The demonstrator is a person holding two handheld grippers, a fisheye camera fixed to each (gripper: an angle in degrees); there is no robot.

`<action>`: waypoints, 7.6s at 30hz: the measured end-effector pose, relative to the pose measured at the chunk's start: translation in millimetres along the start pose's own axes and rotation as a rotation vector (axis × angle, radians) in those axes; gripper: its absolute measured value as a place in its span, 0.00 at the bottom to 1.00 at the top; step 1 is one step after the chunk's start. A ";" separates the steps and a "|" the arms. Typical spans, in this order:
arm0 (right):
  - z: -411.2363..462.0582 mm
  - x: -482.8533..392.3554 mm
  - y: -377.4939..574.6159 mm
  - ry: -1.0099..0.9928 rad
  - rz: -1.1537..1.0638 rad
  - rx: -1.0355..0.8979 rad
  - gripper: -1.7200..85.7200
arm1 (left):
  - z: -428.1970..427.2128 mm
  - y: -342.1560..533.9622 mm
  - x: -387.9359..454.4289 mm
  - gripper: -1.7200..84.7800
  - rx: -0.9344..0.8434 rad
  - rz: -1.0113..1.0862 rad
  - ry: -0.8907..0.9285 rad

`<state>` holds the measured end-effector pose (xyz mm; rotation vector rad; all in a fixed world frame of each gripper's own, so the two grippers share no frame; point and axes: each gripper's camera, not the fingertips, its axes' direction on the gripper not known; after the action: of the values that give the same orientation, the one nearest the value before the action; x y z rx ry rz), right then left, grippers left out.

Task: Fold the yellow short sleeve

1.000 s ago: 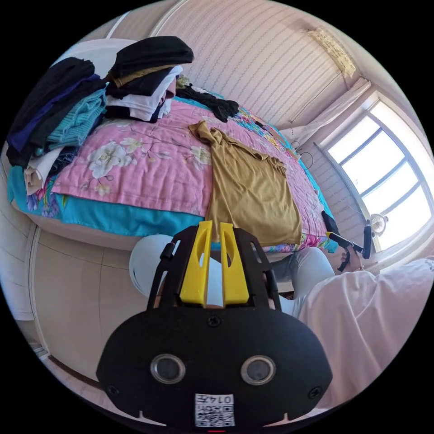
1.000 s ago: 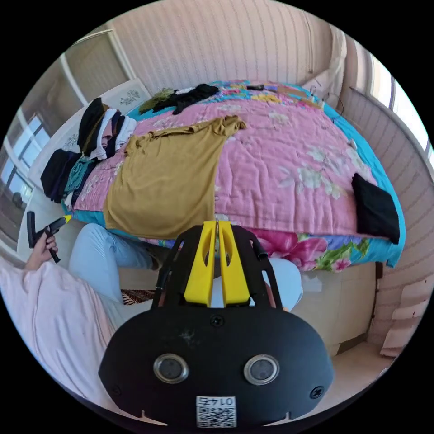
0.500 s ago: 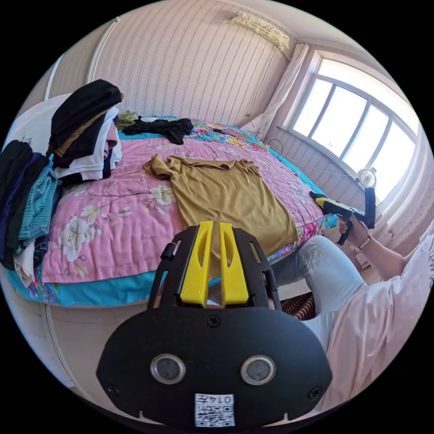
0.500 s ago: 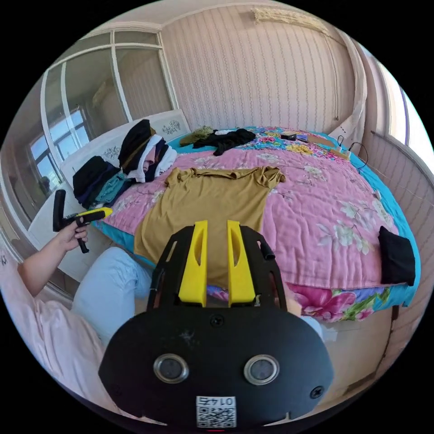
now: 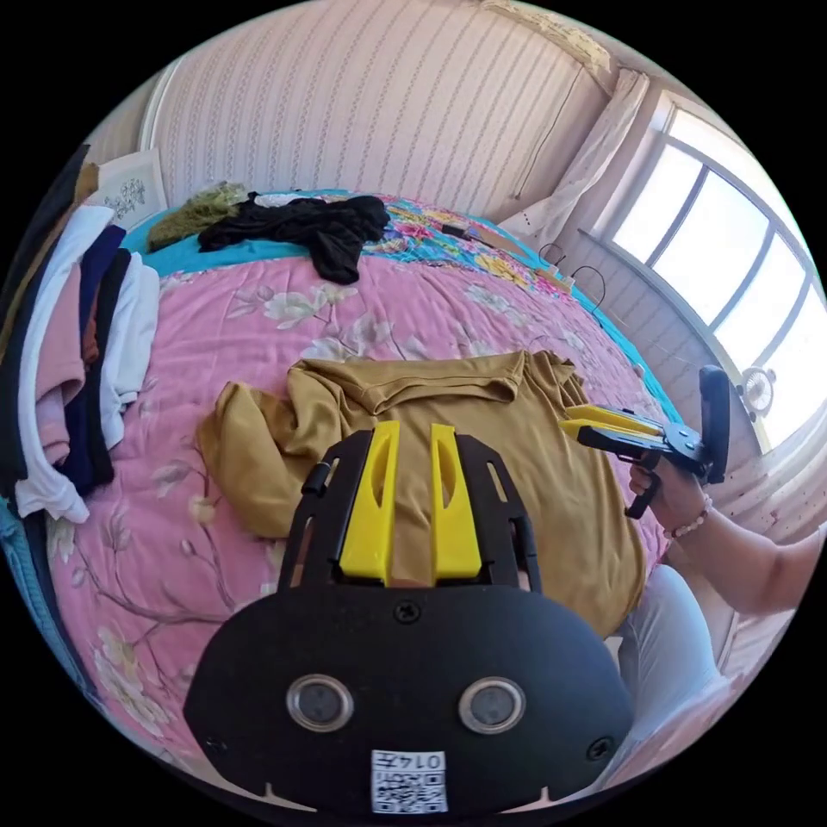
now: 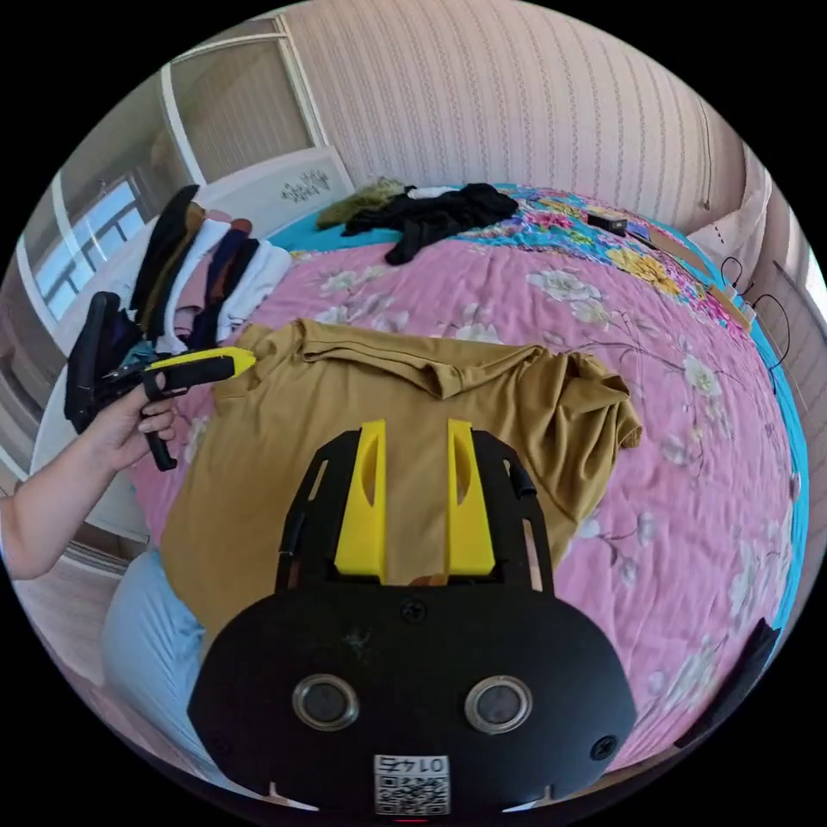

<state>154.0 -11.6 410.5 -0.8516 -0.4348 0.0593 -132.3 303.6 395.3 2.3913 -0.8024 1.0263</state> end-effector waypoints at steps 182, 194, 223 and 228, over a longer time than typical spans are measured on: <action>353.6 -260.7 -307.8 -0.298 -0.524 -0.481 0.03 | 4.5 30.0 -145.2 0.09 0.015 -0.548 0.063; 351.7 -128.6 -261.5 -0.343 -0.119 -0.315 0.03 | -39.4 39.1 -181.4 0.09 0.036 -0.523 0.117; 509.9 -325.9 -275.8 -0.733 -0.380 -0.305 0.03 | -189.0 165.6 -260.8 0.02 0.173 -0.812 -0.075; 534.5 -350.4 -264.8 -0.652 -0.452 -0.369 0.03 | -181.6 176.8 -274.3 0.03 0.139 -0.839 -0.084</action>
<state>-408.1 117.4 792.6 -1.0702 -1.2713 -0.1723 -494.4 368.6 330.8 2.5015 0.2785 0.6347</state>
